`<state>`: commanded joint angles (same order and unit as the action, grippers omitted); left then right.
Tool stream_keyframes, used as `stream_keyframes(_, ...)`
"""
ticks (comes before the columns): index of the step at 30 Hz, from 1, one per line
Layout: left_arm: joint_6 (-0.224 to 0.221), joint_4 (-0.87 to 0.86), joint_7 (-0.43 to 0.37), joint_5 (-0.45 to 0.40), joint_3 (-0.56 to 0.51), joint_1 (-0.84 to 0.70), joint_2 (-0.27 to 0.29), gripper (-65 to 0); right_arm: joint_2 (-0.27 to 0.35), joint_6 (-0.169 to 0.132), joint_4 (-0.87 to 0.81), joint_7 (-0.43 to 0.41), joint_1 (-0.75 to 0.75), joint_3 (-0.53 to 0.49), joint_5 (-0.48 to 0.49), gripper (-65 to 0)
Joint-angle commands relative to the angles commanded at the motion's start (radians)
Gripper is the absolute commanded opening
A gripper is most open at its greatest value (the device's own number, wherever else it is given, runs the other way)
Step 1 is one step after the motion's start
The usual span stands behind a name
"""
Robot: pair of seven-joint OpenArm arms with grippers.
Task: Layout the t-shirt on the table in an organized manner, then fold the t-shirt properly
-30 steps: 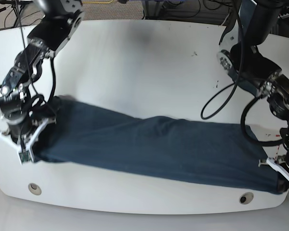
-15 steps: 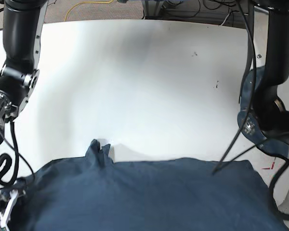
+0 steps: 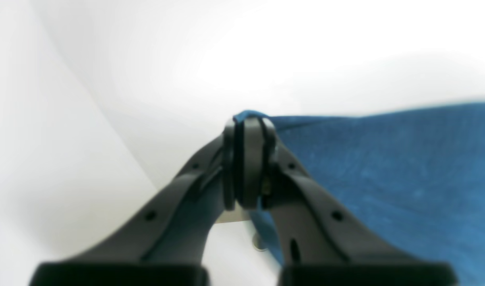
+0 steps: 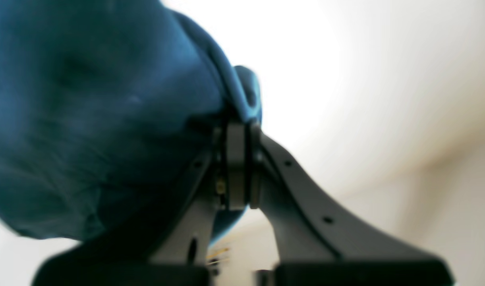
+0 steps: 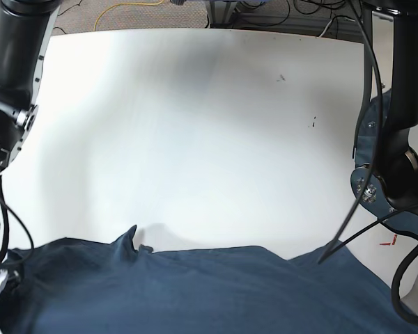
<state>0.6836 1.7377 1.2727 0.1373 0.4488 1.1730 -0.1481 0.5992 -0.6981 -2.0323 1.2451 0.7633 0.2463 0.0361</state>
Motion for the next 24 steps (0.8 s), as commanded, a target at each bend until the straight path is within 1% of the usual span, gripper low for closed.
stream_keyframes(2,0.015,0.035,0.008,0.000,0.000,-0.071,0.002,-65.0,-0.018,0.000,0.000,-0.002,-0.077,0.060,0.000,-64.8)
stream_keyframes(3,0.015,0.057,0.012,0.000,0.000,-0.130,0.002,-65.0,-0.040,0.000,-0.002,-0.002,-0.135,0.109,0.000,-64.8)
stream_keyframes(5,0.015,0.086,0.012,0.000,0.000,-0.209,0.002,-65.0,-0.072,0.000,-0.002,-0.006,-0.221,0.175,0.000,-64.8)
stream_keyframes(8,0.015,0.130,0.012,0.000,0.000,-0.354,0.002,-65.0,-0.137,0.000,-0.002,-0.011,-0.359,0.270,-0.002,-64.8)
stream_keyframes(10,0.015,0.163,0.012,0.000,0.002,-0.466,0.003,-65.0,-0.189,0.000,-0.002,-0.032,-0.457,0.327,-0.002,-64.8)
stream_keyframes(11,0.015,0.172,0.012,0.000,0.002,-0.499,0.003,-65.0,-0.204,0.000,-0.002,-0.043,-0.486,0.342,-0.002,-64.8)
stream_keyframes(12,0.015,0.189,0.011,0.000,0.002,-0.572,0.003,-65.0,-0.238,0.000,-0.002,-0.068,-0.549,0.374,-0.002,-64.8)
stream_keyframes(13,0.015,0.195,0.009,0.000,0.002,-0.608,0.003,-65.0,-0.256,0.000,-0.002,-0.080,-0.580,0.388,-0.002,-64.8)
stream_keyframes(15,0.015,0.215,0.008,0.000,0.005,-0.701,0.005,-65.0,-0.319,0.000,-0.002,-0.124,-0.667,0.414,0.000,-64.8)
stream_keyframes(16,0.015,0.221,0.008,0.000,0.005,-0.726,0.005,-65.0,-0.336,0.000,-0.002,-0.137,-0.689,0.417,0.000,-64.8)
stream_keyframes(17,0.015,0.233,0.008,0.002,0.006,-0.779,0.005,-65.0,-0.370,0.000,-0.002,-0.163,-0.735,0.422,0.000,-64.8)
stream_keyframes(19,0.015,0.245,0.006,0.002,0.009,-0.845,0.005,-65.0,-0.411,0.000,0.000,-0.193,-0.798,0.422,0.000,-64.8)
stream_keyframes(21,0.015,0.250,0.006,0.002,0.021,-0.913,0.005,-65.0,-0.450,0.000,0.000,-0.221,-0.853,0.422,0.000,-64.8)
stream_keyframes(24,0.015,0.255,0.006,0.002,0.068,-1.014,0.006,-65.0,-0.517,0.000,0.000,-0.262,-0.939,0.422,0.000,-64.8)
